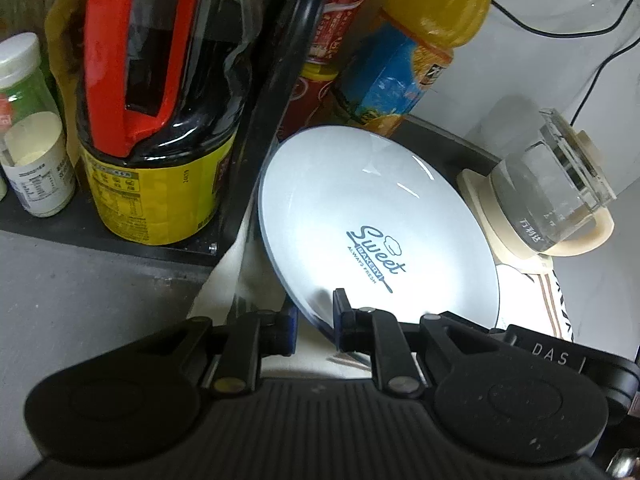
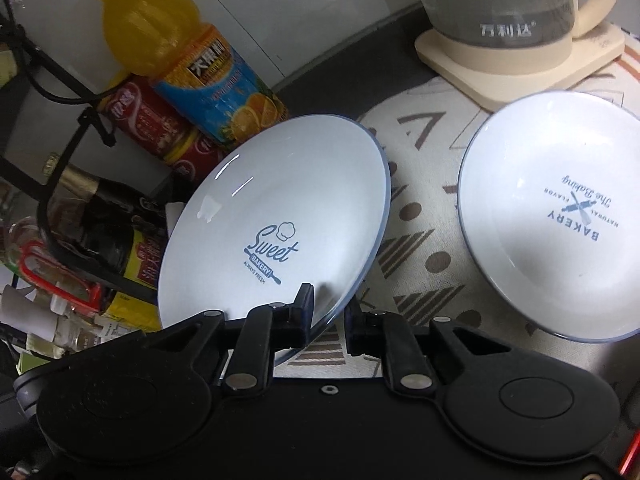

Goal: Organize plates and bowls
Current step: 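Lift the 'Sweet' plate and carry it over the flower-pattern plate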

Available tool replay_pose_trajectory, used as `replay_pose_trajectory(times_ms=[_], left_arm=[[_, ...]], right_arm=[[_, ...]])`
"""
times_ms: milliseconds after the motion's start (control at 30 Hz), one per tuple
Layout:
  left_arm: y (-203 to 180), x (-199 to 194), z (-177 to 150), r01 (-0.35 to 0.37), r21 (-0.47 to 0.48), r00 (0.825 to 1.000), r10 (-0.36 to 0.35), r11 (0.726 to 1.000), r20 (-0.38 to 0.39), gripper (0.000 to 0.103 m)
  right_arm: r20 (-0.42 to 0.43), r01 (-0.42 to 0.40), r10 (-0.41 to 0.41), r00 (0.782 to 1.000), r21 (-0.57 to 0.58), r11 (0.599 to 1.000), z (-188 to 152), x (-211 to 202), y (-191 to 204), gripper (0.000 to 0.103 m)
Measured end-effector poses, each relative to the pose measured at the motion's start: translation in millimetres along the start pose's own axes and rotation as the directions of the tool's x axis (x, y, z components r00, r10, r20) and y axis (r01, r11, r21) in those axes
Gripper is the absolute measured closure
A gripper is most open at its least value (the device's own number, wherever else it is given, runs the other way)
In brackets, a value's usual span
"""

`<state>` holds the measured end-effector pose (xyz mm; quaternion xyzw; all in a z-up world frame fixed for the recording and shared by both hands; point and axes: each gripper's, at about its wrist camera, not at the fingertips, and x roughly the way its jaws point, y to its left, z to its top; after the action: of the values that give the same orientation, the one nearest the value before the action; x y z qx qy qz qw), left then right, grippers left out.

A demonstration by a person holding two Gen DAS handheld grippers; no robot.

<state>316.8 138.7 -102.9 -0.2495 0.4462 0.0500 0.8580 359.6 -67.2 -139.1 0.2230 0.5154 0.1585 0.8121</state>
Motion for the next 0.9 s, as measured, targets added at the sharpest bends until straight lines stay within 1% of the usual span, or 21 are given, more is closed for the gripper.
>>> replay_pose_trajectory(times_ms=[333,567,733,900], left_arm=[[-10,-26,-23,-0.003,0.007,0.999,0.003,1.0,0.039,0.088],[-15,-48,-50,-0.031,-0.026,0.997,0.033,0.999,0.072,0.088],[-18,-68,-68,-0.053,-0.055,0.995,0.058,0.997,0.082,0.088],[-22,-84,-86,-0.071,-0.065,0.993,0.077,0.995,0.091,0.087]], right_arm=[[0.021,-0.008,0.009,1.0,-0.028,1.0,-11,-29,-2,0.088],[0.033,-0.022,0.026,0.999,-0.112,0.993,-22,-47,-1,0.088],[0.021,-0.043,0.046,0.999,-0.139,0.989,-33,-62,-2,0.088],[0.015,-0.056,0.059,0.998,-0.17,0.984,-48,-76,0,0.088]])
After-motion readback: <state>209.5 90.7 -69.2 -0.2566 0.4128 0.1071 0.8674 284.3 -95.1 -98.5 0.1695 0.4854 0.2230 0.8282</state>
